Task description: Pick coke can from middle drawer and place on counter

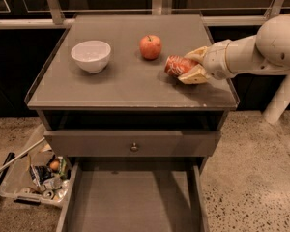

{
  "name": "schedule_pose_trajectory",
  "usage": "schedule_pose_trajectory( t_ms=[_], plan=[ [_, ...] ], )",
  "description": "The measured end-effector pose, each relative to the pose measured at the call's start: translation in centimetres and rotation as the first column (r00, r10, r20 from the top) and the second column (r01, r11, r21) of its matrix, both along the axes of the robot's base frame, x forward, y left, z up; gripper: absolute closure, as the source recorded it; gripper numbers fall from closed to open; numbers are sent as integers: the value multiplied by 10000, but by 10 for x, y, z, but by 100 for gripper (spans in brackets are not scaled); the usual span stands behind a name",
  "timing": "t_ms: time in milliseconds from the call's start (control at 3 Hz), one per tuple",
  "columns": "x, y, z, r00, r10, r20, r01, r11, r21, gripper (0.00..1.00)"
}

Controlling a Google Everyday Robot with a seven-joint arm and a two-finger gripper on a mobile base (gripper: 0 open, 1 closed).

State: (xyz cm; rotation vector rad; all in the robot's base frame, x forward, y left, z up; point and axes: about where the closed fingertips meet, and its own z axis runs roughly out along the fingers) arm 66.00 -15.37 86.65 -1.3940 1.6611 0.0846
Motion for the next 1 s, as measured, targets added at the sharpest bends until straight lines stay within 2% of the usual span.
schedule_pose_trajectory(
  t_ms=[667, 1000],
  plan=[
    [0, 0, 0, 10000, 1, 0, -1, 10000, 0, 15],
    [0, 0, 0, 10000, 2, 0, -2, 10000, 0, 0]
  ],
)
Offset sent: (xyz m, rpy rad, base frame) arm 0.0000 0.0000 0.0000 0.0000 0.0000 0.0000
